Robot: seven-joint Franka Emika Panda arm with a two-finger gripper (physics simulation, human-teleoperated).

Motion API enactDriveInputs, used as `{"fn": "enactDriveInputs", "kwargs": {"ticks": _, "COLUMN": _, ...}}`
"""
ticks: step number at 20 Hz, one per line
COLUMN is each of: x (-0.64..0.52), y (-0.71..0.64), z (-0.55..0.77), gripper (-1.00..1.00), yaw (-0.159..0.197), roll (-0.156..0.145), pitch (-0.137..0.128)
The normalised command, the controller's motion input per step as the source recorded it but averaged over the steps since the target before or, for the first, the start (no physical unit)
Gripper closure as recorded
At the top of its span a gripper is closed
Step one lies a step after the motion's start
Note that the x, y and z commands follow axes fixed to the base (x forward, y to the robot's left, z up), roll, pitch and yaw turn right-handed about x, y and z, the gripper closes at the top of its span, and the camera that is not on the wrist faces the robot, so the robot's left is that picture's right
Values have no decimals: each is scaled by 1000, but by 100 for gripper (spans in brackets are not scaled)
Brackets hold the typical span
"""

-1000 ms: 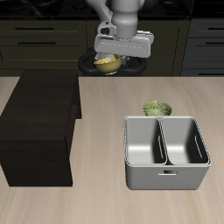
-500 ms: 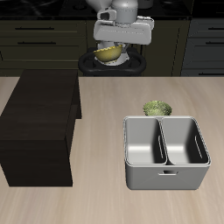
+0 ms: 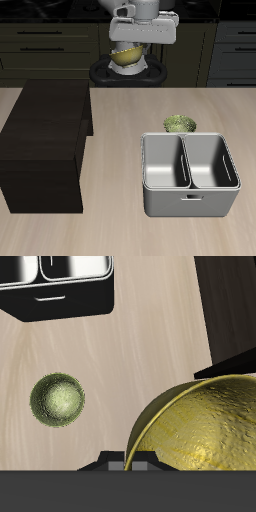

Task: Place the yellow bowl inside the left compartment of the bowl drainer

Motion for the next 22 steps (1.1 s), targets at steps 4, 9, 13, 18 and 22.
{"fn": "enactDriveInputs", "kwargs": {"ticks": 4, "x": 159, "y": 17, "z": 43, "gripper": 100, "yaw": 7, "roll": 0, "pitch": 29}}
{"fn": "enactDriveInputs", "kwargs": {"ticks": 9, "x": 298, "y": 153, "z": 33, "gripper": 100, "yaw": 26, "roll": -18, "pitch": 50}}
{"fn": "enactDriveInputs", "kwargs": {"ticks": 13, "x": 313, "y": 210, "z": 152, "gripper": 100, "yaw": 52, "roll": -8, "pitch": 8}}
{"fn": "enactDriveInputs", "kwargs": {"ticks": 18, "x": 311, "y": 250, "z": 208, "gripper": 100, "yaw": 39, "roll": 1, "pitch": 7}}
{"fn": "enactDriveInputs", "kwargs": {"ticks": 22, "x": 298, "y": 232, "z": 203, "gripper": 100, "yaw": 46, "roll": 2, "pitch": -5}}
